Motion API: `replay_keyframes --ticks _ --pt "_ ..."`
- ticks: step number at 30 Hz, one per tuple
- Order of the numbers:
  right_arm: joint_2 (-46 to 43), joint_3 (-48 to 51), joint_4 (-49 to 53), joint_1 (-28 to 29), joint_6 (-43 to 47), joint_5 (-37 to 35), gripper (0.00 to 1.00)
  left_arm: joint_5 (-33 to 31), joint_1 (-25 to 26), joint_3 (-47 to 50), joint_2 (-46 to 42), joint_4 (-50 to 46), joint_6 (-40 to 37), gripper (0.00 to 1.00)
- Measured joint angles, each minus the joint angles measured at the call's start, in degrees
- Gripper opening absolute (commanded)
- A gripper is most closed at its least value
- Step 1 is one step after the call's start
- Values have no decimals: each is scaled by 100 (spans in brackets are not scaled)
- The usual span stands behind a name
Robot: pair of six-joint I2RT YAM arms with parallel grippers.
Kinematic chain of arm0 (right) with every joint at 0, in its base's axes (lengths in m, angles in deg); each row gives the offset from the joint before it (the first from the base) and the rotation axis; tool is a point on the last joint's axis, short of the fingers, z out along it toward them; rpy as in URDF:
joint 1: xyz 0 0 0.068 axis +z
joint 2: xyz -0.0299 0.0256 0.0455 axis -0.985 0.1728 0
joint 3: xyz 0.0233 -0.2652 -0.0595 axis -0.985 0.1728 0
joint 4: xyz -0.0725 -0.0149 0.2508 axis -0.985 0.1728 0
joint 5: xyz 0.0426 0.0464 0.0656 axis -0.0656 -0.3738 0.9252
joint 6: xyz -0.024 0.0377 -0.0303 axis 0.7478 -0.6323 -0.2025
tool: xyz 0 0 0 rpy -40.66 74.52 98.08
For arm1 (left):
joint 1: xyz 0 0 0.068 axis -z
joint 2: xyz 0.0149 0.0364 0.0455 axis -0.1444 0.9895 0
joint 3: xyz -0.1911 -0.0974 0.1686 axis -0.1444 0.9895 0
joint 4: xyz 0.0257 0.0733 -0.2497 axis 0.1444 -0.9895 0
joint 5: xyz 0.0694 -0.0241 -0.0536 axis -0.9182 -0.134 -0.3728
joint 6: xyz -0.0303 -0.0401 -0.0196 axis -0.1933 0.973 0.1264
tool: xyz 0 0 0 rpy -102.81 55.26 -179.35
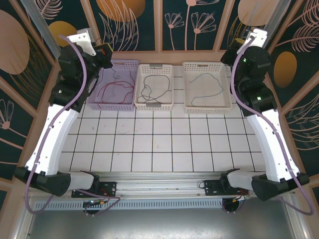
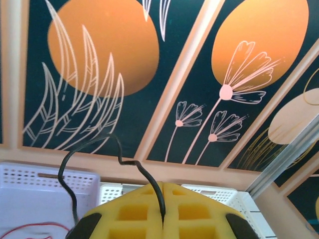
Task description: Untangle the cables
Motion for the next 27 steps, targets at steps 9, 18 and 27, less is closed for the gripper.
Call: replay_keyframes --ticks 9,18,27 --pt "844 -24 -20 -767 -509 1117 0 387 0 -42 452 212 144 0" --pt "1091 673 -570 -935 -800 1397 0 525 24 -105 664 409 168 0" --pt "1880 1493 -907 -935 -1019 1596 0 610 229 -308 1209 490 166 0"
